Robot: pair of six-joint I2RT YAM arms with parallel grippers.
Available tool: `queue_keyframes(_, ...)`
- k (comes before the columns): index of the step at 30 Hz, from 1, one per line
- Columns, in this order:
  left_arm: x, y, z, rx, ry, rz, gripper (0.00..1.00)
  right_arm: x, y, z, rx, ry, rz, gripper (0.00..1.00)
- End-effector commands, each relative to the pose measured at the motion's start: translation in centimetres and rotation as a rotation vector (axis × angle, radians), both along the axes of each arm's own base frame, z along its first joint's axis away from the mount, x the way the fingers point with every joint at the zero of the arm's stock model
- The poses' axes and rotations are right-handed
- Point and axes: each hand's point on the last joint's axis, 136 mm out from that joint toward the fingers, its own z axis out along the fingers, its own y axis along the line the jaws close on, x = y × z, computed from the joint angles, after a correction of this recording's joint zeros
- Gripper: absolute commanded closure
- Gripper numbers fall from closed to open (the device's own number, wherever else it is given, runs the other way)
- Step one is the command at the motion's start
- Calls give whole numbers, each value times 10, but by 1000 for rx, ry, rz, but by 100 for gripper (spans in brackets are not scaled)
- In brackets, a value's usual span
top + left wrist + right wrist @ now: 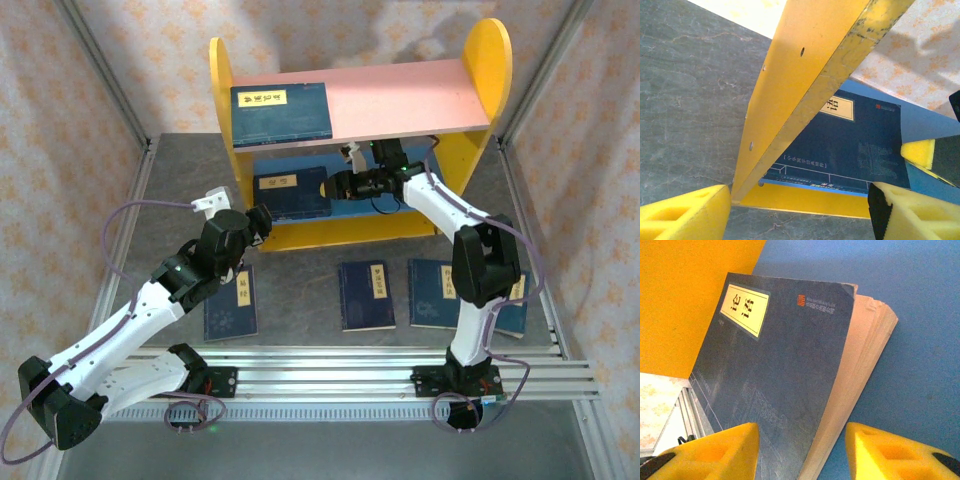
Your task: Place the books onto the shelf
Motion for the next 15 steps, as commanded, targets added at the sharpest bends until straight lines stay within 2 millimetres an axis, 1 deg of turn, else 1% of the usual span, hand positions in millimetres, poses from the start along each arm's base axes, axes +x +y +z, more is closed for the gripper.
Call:
queue_keyframes(1,-1,6,-1,13,-1,15,27,-4,-8,0,-24,-2,-26,52)
queue_keyframes(4,-1,6,0,17,-1,15,27,-7,-9,2,-20,-4,-24,53)
queue_keyframes(9,0,4,1,16,-1,10,27,-13,-7,0,-4,9,-13,60)
queue_keyframes(15,3,1,1,17,5,2,27,-19,-6,-5,6,25,-5,63)
